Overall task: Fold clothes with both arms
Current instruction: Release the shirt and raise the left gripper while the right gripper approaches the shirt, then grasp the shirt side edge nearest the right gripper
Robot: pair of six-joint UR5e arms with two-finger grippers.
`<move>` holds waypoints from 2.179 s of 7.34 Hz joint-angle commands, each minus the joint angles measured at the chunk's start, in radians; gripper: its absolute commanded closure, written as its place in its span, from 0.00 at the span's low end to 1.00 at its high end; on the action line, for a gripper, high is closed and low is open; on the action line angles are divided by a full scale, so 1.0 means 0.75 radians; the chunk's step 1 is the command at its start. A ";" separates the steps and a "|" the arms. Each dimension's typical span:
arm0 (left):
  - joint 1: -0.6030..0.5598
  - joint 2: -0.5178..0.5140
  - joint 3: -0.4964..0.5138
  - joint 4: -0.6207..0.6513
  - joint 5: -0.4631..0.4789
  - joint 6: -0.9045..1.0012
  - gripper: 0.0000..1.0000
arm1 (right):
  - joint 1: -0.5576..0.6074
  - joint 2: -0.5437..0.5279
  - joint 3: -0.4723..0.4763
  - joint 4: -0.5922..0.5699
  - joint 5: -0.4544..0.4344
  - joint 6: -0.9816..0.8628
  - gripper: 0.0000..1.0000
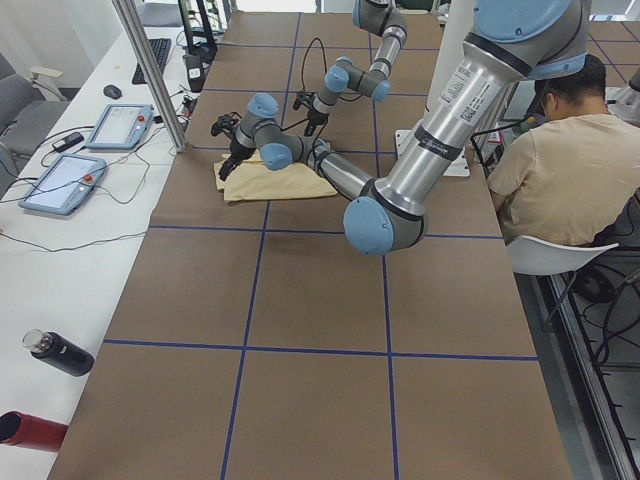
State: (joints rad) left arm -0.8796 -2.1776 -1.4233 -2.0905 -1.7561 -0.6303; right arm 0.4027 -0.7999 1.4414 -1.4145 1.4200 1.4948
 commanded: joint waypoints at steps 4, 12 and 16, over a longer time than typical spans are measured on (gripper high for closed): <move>-0.001 0.026 -0.027 -0.002 0.002 0.000 0.00 | -0.003 -0.003 0.003 -0.002 -0.003 -0.009 0.97; 0.003 0.026 -0.029 -0.004 0.000 0.000 0.00 | -0.146 -0.431 0.534 -0.016 -0.083 0.001 1.00; 0.003 0.026 -0.029 -0.004 -0.002 0.002 0.00 | -0.141 -0.408 0.512 -0.040 -0.155 -0.072 0.00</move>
State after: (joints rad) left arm -0.8775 -2.1581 -1.4444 -2.0934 -1.7574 -0.6291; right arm 0.2809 -1.1219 1.8351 -1.4316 1.3205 1.4764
